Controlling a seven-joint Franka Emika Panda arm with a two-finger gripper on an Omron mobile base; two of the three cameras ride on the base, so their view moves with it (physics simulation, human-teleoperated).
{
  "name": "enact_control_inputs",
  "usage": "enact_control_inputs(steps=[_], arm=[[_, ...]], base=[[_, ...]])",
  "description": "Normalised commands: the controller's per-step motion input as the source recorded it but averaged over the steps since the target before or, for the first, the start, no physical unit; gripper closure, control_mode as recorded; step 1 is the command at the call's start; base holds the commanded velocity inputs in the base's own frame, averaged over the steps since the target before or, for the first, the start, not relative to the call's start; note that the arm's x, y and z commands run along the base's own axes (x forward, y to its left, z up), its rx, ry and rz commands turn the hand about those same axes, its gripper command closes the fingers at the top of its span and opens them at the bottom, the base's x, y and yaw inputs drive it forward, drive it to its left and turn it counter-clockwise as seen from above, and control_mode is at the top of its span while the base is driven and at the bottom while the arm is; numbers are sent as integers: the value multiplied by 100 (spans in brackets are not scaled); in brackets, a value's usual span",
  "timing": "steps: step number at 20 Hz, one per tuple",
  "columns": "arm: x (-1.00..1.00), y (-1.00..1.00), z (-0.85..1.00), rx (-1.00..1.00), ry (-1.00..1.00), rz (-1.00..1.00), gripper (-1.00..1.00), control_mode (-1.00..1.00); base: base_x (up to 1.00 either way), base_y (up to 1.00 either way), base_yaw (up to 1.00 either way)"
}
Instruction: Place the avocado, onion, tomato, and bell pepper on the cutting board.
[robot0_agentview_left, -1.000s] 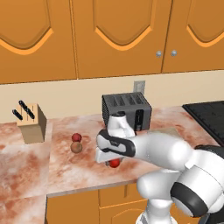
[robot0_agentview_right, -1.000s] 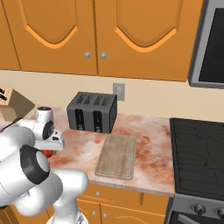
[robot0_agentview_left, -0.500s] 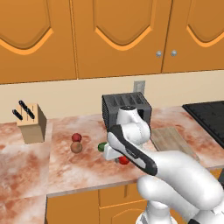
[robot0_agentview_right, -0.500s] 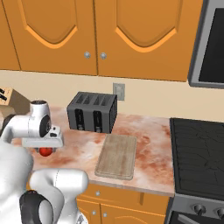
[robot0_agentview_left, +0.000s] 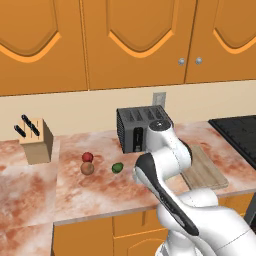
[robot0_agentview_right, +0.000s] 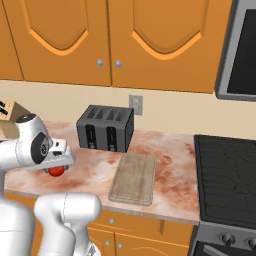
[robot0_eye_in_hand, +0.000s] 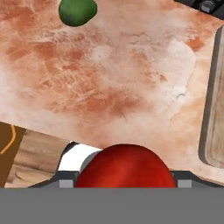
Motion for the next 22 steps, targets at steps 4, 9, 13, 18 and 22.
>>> enact_control_inputs(steps=[4,9,13,18,22], arm=[[0,-63,51,-6,-10,0,100,-100],[1,-70,46,-1,-3,0,100,-100],[11,-69,44,0,0,0,100,-100],[16,-58,38,0,0,0,100,-100],[18,-46,18,0,0,0,100,-100]], base=[[0,0,0],[0,0,0],[0,0,0],[0,0,0],[0,0,0]])
